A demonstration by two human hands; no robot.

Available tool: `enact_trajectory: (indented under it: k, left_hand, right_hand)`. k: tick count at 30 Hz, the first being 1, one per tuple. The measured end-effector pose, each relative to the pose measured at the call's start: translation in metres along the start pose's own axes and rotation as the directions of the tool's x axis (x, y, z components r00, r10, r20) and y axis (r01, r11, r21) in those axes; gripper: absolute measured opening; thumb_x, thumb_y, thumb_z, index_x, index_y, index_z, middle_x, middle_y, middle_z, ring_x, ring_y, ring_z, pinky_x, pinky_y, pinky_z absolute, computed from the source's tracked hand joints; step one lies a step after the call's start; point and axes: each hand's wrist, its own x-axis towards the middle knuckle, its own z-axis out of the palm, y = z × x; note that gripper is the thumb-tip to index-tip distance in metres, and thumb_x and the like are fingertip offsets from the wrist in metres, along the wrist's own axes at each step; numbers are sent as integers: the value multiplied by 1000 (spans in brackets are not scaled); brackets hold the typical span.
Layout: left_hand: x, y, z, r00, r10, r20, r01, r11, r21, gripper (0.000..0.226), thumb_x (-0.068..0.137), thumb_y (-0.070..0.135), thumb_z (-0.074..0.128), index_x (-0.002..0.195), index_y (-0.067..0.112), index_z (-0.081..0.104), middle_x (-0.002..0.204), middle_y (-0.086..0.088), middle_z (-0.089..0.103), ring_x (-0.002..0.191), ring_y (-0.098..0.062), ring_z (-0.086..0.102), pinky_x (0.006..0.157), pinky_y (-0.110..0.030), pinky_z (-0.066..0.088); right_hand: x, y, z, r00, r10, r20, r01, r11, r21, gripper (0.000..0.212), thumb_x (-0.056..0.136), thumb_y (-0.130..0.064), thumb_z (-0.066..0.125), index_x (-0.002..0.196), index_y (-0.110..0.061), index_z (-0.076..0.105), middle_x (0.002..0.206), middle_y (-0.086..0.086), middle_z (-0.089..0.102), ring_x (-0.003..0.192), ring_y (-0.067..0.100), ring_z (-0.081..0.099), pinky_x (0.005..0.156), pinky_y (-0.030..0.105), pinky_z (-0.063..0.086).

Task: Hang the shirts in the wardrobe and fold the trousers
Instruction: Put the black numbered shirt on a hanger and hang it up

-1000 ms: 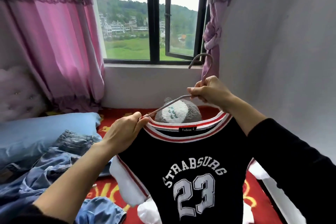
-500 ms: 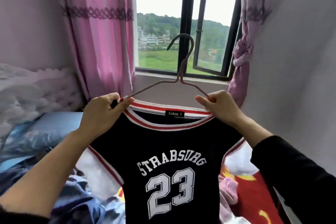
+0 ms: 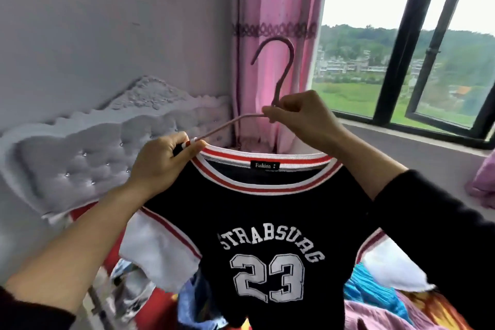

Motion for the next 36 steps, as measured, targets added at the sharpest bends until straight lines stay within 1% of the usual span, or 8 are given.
enact_trajectory:
  k: [3,8,13,17,20,27,32,36]
  left_hand:
    - [-22,-25,-55,998,-59,-37,60,998,28,62,77,74,43,59,15,47,51,0,46,51,-13,45,55,-31,39]
    - [-53,-63,-146,983,-133,-128,150,979,135,55,82,66,48,57,17,48,48,5,42,47,-10,41,50,-28,34]
    - [-95,-116,-229,969,-192,-153,235,907,350,60,84,73,32,60,19,43,51,3,45,50,-12,46,49,-26,31]
    - [-131,-162,-312,938,-321,-132,346,847,403,49,85,66,35,68,21,45,61,0,53,60,-19,53,53,-31,36]
    - [-152,-195,-373,912,-390,-128,398,768,502,43,90,61,40,81,21,52,74,7,57,70,-12,54,59,-30,41]
    - [-207,-279,-483,727,-658,-196,629,525,573,35,93,55,41,97,23,54,101,1,60,91,-19,57,78,-38,49]
    - [-234,-334,-550,632,-727,-269,726,433,534,42,96,45,43,129,20,48,128,-3,55,114,-23,53,93,-38,46]
    - [-234,-377,-594,597,-748,-289,747,389,539,42,96,41,44,132,18,46,128,-5,54,108,-22,54,89,-36,47]
  right_hand:
    - [17,-36,39,991,-77,111,69,995,78,22,86,-36,69,68,-26,70,39,-14,43,39,0,33,49,16,30]
    - [36,-106,114,970,-160,185,126,975,181,27,88,-39,66,74,-17,73,41,-12,43,43,10,31,51,26,31]
    - [48,-182,201,941,-175,291,114,970,215,26,90,-36,64,80,-15,74,41,-18,51,39,0,41,47,15,36]
    - [57,-252,280,897,-257,360,177,954,241,27,87,-44,66,79,-20,75,61,-1,64,52,9,50,55,27,43]
    - [61,-302,335,871,-285,400,207,952,227,28,89,-42,64,82,-17,74,58,-4,59,39,-1,46,45,14,35]
    - [75,-402,457,776,-314,547,222,948,229,21,90,-39,64,86,-18,67,56,-4,56,42,2,48,50,19,35]
    - [92,-469,531,731,-360,579,297,933,205,24,92,-36,61,98,-14,66,66,0,60,53,12,54,44,18,40]
    - [115,-512,596,733,-370,570,321,928,190,27,91,-35,63,102,-11,68,71,4,65,53,16,61,45,21,48]
